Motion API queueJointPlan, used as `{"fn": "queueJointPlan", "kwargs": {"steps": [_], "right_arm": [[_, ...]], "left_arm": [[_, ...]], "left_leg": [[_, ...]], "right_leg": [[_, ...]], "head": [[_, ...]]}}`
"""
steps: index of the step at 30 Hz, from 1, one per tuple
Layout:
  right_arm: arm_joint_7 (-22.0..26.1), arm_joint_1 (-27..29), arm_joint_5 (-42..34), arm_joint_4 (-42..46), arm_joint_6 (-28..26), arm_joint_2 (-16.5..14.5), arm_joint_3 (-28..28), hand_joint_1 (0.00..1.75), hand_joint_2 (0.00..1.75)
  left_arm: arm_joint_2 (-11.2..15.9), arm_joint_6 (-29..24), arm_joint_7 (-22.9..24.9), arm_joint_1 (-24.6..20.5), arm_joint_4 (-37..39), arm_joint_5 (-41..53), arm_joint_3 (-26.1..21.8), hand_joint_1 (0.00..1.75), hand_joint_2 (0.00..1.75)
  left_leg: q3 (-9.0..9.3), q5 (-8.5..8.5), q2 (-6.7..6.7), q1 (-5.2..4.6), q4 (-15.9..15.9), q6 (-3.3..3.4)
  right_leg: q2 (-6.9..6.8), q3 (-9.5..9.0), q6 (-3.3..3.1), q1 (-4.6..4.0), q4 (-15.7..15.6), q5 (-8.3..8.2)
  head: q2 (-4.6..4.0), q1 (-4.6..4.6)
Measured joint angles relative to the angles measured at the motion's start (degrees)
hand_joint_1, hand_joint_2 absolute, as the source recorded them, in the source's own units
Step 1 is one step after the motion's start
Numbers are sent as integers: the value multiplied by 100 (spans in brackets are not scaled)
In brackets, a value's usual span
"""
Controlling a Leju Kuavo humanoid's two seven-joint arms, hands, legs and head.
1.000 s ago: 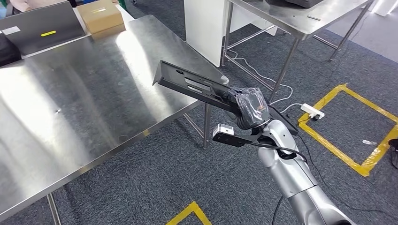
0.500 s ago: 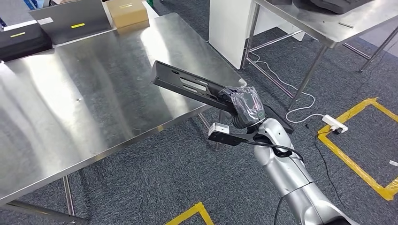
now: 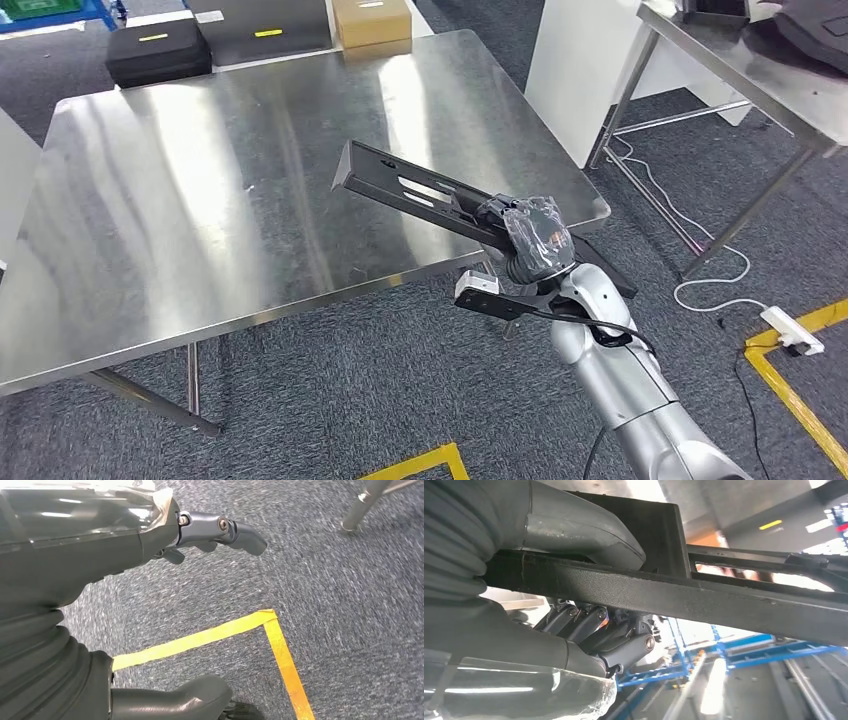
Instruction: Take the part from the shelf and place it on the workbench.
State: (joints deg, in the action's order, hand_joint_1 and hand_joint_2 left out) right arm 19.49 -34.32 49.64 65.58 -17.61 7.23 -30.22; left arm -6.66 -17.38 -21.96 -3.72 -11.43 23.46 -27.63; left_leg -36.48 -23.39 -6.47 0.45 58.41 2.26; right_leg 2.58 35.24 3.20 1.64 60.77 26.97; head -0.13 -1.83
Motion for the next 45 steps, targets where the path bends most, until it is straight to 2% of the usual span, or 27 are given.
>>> {"fn": "queueJointPlan", "kwargs": {"steps": [2, 4, 6, 8, 10, 11, 13, 15, 17, 19, 21, 23, 25, 26, 27, 28, 29, 30, 32, 34, 35, 36, 38, 40, 41, 42, 45], "right_arm": [[-36, -16, 103, -27, 2, 11, -8, 171, 175], [-108, -65, 240, -80, 1, 13, -15, 171, 175], [-168, -163, 341, -189, -7, 20, -13, 171, 175], [-211, -264, 443, -385, -33, 46, 6, 171, 175], [-268, -355, 562, -651, -75, 83, 41, 171, 175], [-289, -414, 614, -795, -100, 96, 67, 171, 175], [-303, -570, 697, -1090, -157, 109, 141, 171, 175], [-310, -772, 775, -1376, -196, 123, 225, 171, 175], [-324, -1001, 855, -1661, -184, 127, 280, 171, 175], [-334, -1254, 938, -1944, -119, 107, 299, 171, 175], [-335, -1528, 998, -2222, -29, 81, 308, 171, 175], [-330, -1762, 1053, -2504, 55, 61, 310, 171, 175], [-320, -1912, 1106, -2761, 130, 24, 301, 171, 175], [-308, -1970, 1122, -2870, 165, -6, 295, 171, 175], [-287, -2034, 1128, -2965, 196, -48, 287, 171, 175], [-251, -2110, 1125, -3050, 236, -97, 279, 171, 175], [-214, -2201, 1120, -3134, 277, -146, 273, 171, 175], [-179, -2298, 1114, -3221, 315, -210, 264, 171, 175], [-140, -2442, 1106, -3367, 372, -336, 248, 171, 175], [-127, -2527, 1106, -3458, 390, -476, 231, 171, 175], [-105, -2569, 1106, -3491, 390, -540, 223, 171, 175], [-68, -2616, 1107, -3518, 390, -593, 216, 171, 175], [35, -2696, 1118, -3577, 393, -690, 180, 171, 175], [114, -2727, 1139, -3642, 395, -808, 113, 171, 175], [133, -2726, 1152, -3672, 389, -879, 71, 171, 175], [142, -2722, 1164, -3697, 375, -946, 29, 171, 175], [104, -2745, 1203, -3752, 222, -1076, -78, 171, 175]], "left_arm": [[1, 0, -4, 8, 0, 4, -3, 0, 175], [9, 0, -12, 41, 1, 10, -9, 0, 175], [14, 0, -24, 61, 2, 27, -13, 0, 175], [14, 6, -37, 49, 2, 57, -13, 0, 175], [16, 28, -50, 44, 2, 96, -15, 0, 175], [16, 40, -58, 49, 2, 113, -18, 0, 175], [26, 52, -74, 56, 2, 134, -35, 0, 175], [41, 63, -87, 46, 1, 161, -59, 0, 175], [54, 83, -91, 35, 0, 190, -80, 0, 175], [62, 98, -91, 41, 1, 208, -99, 0, 175], [63, 102, -93, 45, 0, 219, -108, 0, 175], [65, 102, -101, 18, -1, 227, -120, 0, 175], [68, 103, -115, -7, -1, 233, -140, 0, 175], [66, 103, -121, -9, -1, 235, -148, 0, 175], [63, 104, -126, -5, -1, 237, -154, 0, 175], [61, 104, -132, -1, 0, 238, -157, 0, 175], [62, 104, -138, 2, 0, 238, -163, 0, 175], [64, 104, -145, -1, 0, 238, -173, 0, 175], [72, 103, -158, -8, 0, 238, -195, 0, 175], [79, 102, -170, 10, 0, 236, -221, 0, 175], [79, 101, -188, 28, 0, 227, -235, 0, 175], [80, 99, -221, 42, 0, 205, -251, 0, 175], [77, 74, -379, 43, 0, 118, -307, 0, 175], [72, -18, -638, 30, 0, 20, -391, 0, 175], [66, -94, -792, 29, -1, -14, -433, 0, 175], [61, -197, -955, 29, -2, -37, -474, 0, 175], [52, -532, -1421, 26, -10, -50, -563, 0, 175]], "left_leg": [[-36, -7, -107, -9, 23, -64], [-61, -9, -146, 15, 24, -123], [-185, -161, 114, 17, 277, -181], [-524, -489, 465, 24, 959, -226], [-847, -678, 584, 42, 1552, -248], [-877, -629, 605, 46, 1582, -248], [-606, -302, 688, 42, 1039, -212], [-228, -54, 919, -13, 331, -134], [-108, -29, 1009, -76, 79, -64], [-106, -6, 871, -73, 42, -3], [-65, 42, 750, -41, -33, 68], [-42, 71, 619, -20, -67, 115], [-41, 76, 447, -9, -63, 125], [-40, 74, 353, -2, -58, 121], [-39, 70, 265, 6, -50, 112], [-39, 61, 185, 15, -34, 94], [-50, 49, 113, 22, -14, 66], [-71, 32, 44, 21, 19, 28], [-118, 19, -80, 24, 60, -53], [-152, 28, -176, 58, 59, -124], [-181, 7, -105, 64, 93, -155], [-245, -61, 42, 62, 211, -184], [-525, -334, 428, 54, 773, -228], [-875, -572, 582, 71, 1439, -253], [-956, -568, 601, 75, 1571, -253], [-928, -470, 611, 74, 1494, -243], [-402, -14, 689, 47, 483, -167]], "right_leg": [[39, -98, -71, -8, -183, -65], [-78, -117, -161, -1, -192, -80], [-189, -149, -252, 15, -216, -87], [-316, -175, -319, -10, -223, -67], [-462, -191, -351, -39, -222, -47], [-531, -196, -359, -46, -221, -38], [-656, -216, -351, -56, -221, -18], [-765, -241, -312, -93, -219, 14], [-866, -255, -259, -126, -221, 44], [-932, -258, -201, -137, -218, 71], [-732, -174, -178, -131, -15, 191], [-426, 121, -212, -99, 615, 453], [-314, 482, -205, -78, 1272, 636], [-298, 567, -165, -68, 1365, 612], [-283, 549, -106, -50, 1232, 500], [-240, 440, -36, -18, 908, 324], [-123, 297, 29, 27, 517, 146], [-12, 161, 55, 57, 185, 8], [113, 19, 18, 70, -112, -87], [-2, -11, -81, 48, -125, -91], [-62, -22, -126, 45, -133, -96], [-120, -35, -179, 47, -143, -99], [-236, -59, -257, 18, -152, -85], [-355, -80, -301, -21, -150, -61], [-413, -93, -316, -35, -149, -47], [-463, -110, -328, -44, -148, -32], [-587, -166, -305, -80, -149, 26]], "head": [[0, 4], [0, 5], [0, -40], [0, -90], [0, -93], [0, -95], [0, -96], [0, -92], [0, -80], [0, -70], [0, -53], [0, -34], [0, -26], [0, -22], [0, -20], [0, -19], [0, -11], [0, -13], [0, -12], [0, -14], [0, -17], [0, -39], [0, -74], [0, -88], [0, -90], [0, -92], [0, -90]]}}
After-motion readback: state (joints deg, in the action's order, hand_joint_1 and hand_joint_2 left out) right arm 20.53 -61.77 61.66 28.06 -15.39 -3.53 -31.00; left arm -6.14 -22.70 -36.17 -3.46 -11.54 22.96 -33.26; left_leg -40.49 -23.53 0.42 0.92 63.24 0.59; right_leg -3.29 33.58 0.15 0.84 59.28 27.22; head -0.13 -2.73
